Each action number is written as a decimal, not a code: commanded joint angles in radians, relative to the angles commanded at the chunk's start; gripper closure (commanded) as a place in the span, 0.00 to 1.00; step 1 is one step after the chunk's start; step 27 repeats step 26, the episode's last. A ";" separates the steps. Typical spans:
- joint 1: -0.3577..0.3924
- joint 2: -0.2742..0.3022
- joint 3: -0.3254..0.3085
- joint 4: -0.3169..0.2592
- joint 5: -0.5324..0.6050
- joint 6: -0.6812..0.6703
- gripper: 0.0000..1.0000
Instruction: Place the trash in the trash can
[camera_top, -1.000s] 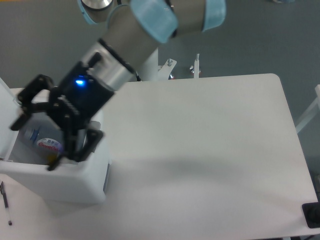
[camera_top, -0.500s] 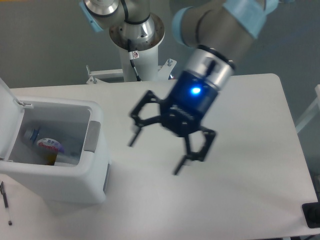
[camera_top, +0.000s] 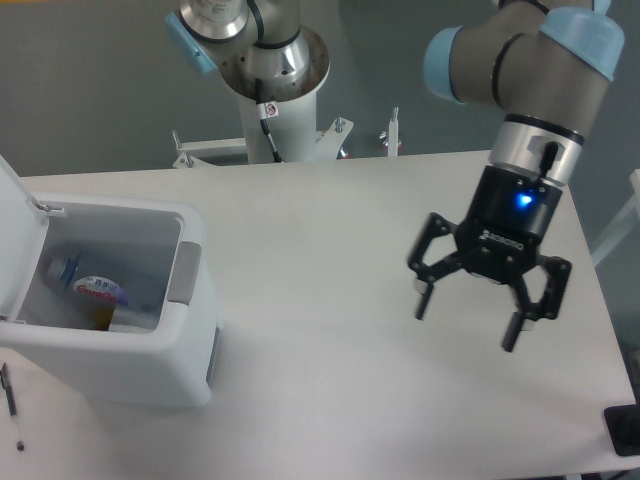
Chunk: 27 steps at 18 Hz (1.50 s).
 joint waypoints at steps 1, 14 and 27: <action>0.003 -0.003 -0.002 -0.017 0.009 0.029 0.00; 0.042 -0.058 0.054 -0.313 0.441 0.479 0.00; 0.017 -0.084 0.087 -0.387 0.546 0.674 0.00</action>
